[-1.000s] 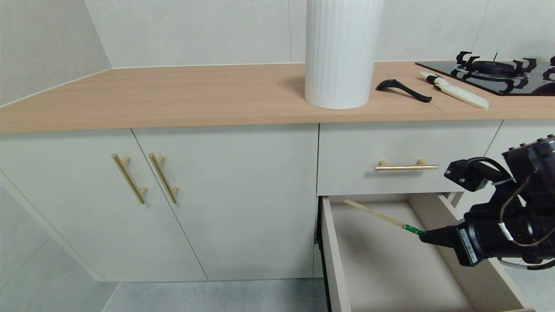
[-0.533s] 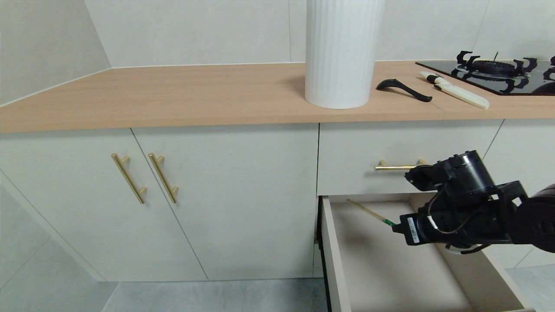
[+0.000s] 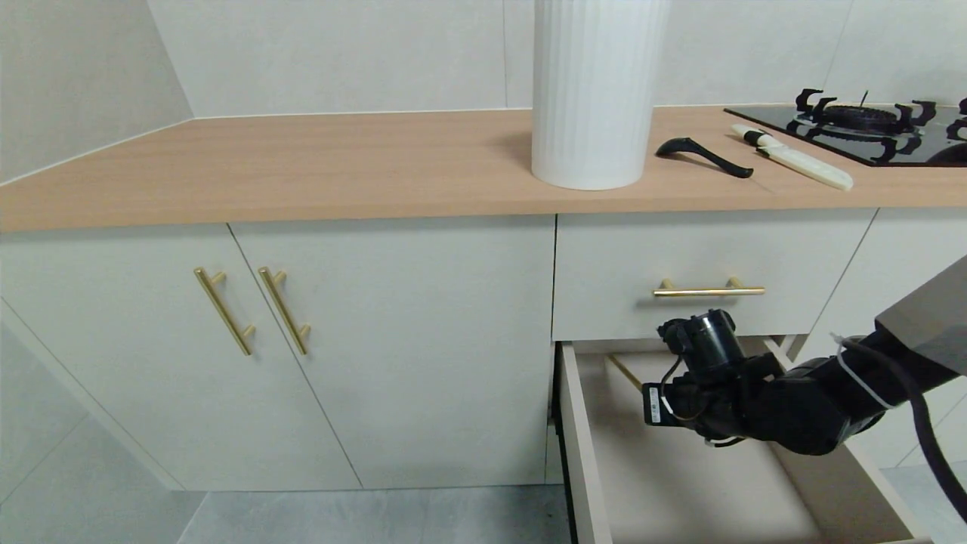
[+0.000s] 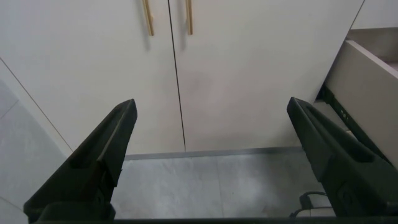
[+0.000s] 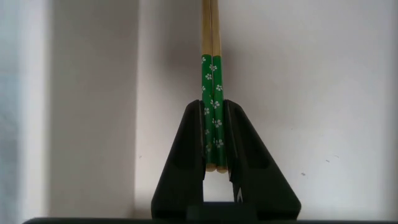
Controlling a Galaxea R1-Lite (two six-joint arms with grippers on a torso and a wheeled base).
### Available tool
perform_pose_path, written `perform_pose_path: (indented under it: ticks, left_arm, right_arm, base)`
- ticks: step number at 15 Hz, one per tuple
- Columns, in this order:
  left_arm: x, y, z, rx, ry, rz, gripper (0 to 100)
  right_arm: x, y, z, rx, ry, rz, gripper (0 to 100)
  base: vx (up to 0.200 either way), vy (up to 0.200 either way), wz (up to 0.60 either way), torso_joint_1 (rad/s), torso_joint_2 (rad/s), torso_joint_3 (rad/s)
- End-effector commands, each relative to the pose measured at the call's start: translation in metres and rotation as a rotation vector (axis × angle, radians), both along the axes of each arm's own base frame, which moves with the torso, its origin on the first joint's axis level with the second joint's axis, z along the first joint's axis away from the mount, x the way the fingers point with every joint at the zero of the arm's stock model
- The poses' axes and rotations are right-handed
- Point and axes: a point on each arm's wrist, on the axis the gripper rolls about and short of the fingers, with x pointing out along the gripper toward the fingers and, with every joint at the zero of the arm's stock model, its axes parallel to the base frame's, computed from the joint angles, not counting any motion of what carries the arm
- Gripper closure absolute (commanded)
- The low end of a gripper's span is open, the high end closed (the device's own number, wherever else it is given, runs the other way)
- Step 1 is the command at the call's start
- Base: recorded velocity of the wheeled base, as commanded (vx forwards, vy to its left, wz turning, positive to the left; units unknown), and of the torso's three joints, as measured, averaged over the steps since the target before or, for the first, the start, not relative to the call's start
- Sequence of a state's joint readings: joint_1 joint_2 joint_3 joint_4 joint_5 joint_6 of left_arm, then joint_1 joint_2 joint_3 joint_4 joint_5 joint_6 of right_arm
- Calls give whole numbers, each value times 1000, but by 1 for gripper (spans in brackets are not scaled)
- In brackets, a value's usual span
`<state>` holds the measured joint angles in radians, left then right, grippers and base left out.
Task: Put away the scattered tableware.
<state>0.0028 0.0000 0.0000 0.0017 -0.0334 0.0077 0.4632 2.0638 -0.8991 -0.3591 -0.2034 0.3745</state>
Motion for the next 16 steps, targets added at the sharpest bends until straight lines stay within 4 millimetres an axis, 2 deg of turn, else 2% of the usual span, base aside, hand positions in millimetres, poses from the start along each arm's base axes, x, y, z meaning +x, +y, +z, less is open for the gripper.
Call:
perform_pose_path:
  ticks: [1, 8, 12, 16]
  left_arm:
    - [0, 0, 0, 0, -2, 0, 0]
    - [0, 0, 0, 0, 0, 0, 0]
    - [0, 0, 0, 0, 0, 0, 0]
    - [0, 0, 0, 0, 0, 0, 0]
  right_arm:
    - [2, 3, -14, -18, 34, 4, 100]
    - [2, 9, -51, -65, 133, 26, 100]
    - [5, 11, -82, -100, 196, 28, 100]
    - [6, 13, -85, -106, 198, 26, 100]
  base:
    - [0, 0, 0, 0, 0, 0]
    - [0, 0, 0, 0, 0, 0]
    - [0, 0, 0, 0, 0, 0]
    - [0, 0, 0, 0, 0, 0]
